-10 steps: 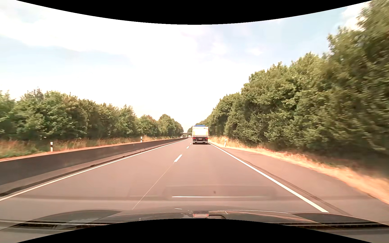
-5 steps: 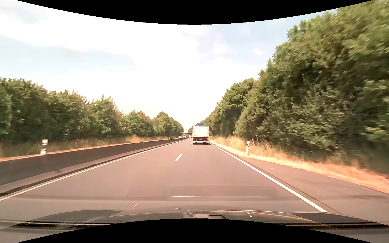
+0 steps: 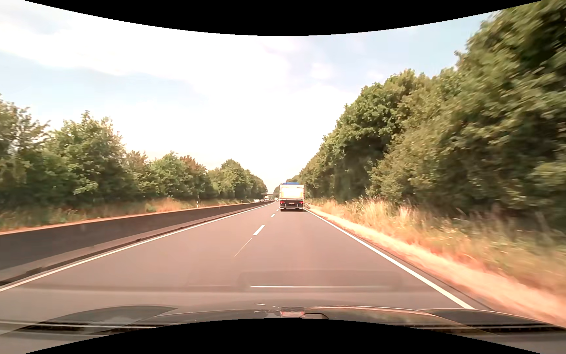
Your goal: Follow the waypoints while adhering to traffic rules and regulations
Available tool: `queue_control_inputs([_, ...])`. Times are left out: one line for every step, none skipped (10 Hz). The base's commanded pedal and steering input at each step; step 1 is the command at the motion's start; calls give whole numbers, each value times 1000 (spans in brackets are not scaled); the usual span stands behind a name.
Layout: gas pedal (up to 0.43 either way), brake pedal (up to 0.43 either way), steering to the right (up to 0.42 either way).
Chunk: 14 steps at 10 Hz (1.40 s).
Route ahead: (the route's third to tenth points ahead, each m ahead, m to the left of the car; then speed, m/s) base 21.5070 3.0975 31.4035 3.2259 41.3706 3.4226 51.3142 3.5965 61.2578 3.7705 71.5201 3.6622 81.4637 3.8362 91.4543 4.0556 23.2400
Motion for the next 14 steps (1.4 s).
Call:
queue_control_inputs([87,0,1])
queue_control_inputs([87,0,2])
queue_control_inputs([87,0,2])
queue_control_inputs([87,0,3])
queue_control_inputs([87,0,2])
queue_control_inputs([87,0,3])
queue_control_inputs([87,0,3])
queue_control_inputs([87,0,1])
queue_control_inputs([87,0,0])
queue_control_inputs([87,0,0])
queue_control_inputs([87,0,0])
queue_control_inputs([87,0,0])
queue_control_inputs([87,0,-1])
queue_control_inputs([87,0,-1])
